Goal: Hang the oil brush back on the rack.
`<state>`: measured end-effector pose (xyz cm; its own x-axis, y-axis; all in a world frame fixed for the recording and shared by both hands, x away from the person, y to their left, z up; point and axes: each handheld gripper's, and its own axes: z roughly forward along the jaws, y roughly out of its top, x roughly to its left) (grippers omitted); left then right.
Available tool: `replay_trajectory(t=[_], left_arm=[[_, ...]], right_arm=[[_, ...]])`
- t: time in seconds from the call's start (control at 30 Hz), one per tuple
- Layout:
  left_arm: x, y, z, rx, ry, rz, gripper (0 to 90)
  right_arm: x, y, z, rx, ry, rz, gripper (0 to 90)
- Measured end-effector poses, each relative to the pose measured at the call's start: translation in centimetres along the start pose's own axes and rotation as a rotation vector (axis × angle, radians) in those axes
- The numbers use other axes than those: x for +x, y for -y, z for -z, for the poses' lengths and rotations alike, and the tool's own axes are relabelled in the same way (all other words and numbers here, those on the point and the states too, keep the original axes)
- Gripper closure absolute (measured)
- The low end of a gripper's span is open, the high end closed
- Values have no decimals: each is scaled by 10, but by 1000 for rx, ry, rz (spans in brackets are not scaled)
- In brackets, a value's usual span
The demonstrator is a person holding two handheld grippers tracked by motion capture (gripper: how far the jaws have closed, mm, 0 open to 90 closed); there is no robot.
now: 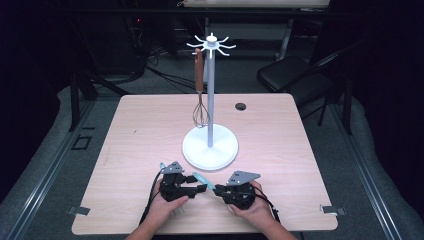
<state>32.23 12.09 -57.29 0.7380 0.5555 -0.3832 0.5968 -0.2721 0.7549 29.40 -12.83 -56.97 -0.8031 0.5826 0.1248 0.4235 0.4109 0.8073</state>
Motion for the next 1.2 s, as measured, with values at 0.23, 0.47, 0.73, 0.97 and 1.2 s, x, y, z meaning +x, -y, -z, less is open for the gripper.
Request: replay_trajectory(t=[0.23,0.47,0.73,0.97,1.2], left_arm=[[1,1,-3,-15,23,18,416],[1,2,-3,-20,29,11,417],[1,2,-4,-25,29,13,424],[1,2,-4,-25,24,17,426],[1,1,-2,-33,24,20,430]], right_arm=[[0,0,0,-9,-20,-14,804],[-1,0,-1,-15,-33,-15,801],[-3,5,-6,46,-41,-31,760],[-1,6,-8,83,-31,-25,795],[0,4,-8,87,-32,-23,804]])
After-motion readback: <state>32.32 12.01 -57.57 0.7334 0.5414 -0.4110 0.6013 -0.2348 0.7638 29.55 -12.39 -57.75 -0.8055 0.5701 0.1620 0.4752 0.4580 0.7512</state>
